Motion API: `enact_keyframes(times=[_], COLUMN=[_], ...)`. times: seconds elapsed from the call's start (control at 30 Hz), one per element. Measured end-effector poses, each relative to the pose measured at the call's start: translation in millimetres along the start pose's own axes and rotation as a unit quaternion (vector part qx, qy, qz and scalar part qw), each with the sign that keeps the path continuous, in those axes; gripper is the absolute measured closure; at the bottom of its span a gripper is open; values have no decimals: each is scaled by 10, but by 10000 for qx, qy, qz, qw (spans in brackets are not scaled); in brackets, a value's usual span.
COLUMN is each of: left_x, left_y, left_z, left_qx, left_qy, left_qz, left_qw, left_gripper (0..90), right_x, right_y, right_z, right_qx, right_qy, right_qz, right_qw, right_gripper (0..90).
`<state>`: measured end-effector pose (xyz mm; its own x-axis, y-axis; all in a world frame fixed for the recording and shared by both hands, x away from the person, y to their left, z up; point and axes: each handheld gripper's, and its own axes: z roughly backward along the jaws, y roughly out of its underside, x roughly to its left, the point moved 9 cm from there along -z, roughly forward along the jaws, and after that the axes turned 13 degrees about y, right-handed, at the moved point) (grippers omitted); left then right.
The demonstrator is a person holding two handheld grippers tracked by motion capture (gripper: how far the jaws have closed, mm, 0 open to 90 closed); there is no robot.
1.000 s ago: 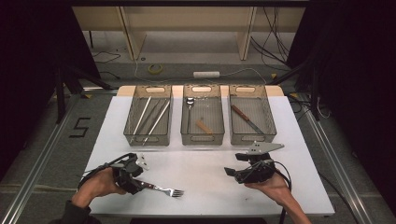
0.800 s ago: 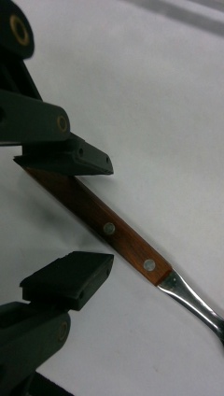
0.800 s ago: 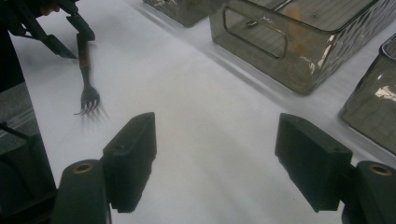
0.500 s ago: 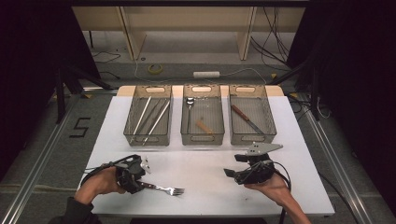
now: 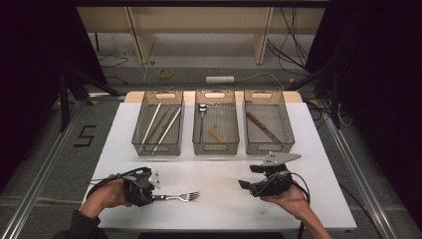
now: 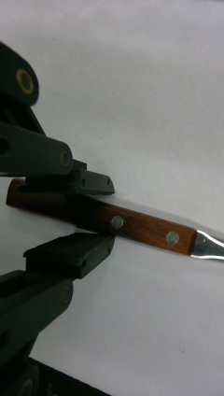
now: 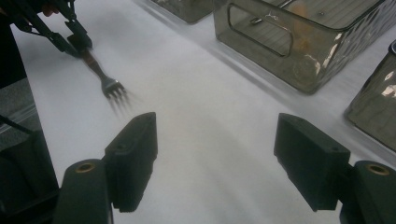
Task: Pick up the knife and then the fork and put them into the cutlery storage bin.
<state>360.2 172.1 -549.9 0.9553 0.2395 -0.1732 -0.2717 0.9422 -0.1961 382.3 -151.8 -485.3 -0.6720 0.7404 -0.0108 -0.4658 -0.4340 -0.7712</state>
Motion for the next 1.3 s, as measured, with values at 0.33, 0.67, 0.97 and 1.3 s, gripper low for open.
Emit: enact_keyframes(times=[0.33,0.67,0.97,1.3], left_x=[-20,-35,-134,-320], left_y=[-1,-162,-439,-866], left_z=[-1,77,116,77], left_qx=[6,-439,-907,-977], left_qy=[41,-143,88,464], left_qz=[-44,208,611,446], left_qw=[10000,9987,9940,9931], left_gripper=[750,754,754,754], right_x=[13,71,255,576], right_y=[0,-19,-100,-186], right_z=[-1,0,5,-8], right_qx=[19,-39,-206,-386], right_qy=[-20,-110,-244,-407], right_qz=[12,73,415,1035], right_qw=[10000,9999,9986,9930], right_gripper=[312,312,311,315])
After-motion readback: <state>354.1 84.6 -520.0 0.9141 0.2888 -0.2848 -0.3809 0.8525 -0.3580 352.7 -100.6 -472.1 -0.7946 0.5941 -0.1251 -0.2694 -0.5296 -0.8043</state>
